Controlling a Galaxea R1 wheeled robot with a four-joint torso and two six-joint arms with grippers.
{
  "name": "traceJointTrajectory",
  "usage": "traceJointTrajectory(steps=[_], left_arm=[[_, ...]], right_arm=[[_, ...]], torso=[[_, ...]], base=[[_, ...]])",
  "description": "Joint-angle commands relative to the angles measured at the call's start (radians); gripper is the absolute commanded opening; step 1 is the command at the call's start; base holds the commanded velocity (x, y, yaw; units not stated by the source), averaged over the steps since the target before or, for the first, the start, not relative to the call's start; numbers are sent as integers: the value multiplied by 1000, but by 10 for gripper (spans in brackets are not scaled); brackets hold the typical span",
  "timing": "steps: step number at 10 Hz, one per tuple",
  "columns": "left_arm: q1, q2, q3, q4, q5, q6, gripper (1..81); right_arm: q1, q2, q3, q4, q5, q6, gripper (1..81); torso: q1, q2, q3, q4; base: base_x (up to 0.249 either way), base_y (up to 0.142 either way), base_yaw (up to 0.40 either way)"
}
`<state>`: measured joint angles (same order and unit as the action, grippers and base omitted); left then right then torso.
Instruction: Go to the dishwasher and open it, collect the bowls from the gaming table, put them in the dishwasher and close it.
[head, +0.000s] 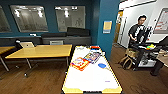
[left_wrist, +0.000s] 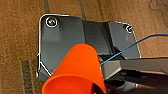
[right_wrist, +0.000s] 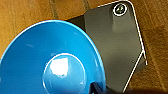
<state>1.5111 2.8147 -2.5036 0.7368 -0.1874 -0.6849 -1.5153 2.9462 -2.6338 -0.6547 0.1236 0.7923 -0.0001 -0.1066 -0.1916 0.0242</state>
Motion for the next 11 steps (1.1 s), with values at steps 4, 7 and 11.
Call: traceJointTrajectory(steps=[4, 7, 11], left_arm=[[-33, 28, -52, 30, 36, 1, 10], [-33, 37, -52, 33, 37, 1, 10], [-33, 39, -52, 33, 37, 1, 10]], right_arm=[[37, 29, 25, -48, -7, -16, 10], [42, 30, 25, -48, -10, -16, 10], [43, 32, 23, -48, -9, -16, 10]], torso=[[0, 0, 0, 0], [0, 0, 0, 0], [0, 0, 0, 0]], base=[[-177, 0, 0], [-177, 0, 0], [-178, 0, 0]])
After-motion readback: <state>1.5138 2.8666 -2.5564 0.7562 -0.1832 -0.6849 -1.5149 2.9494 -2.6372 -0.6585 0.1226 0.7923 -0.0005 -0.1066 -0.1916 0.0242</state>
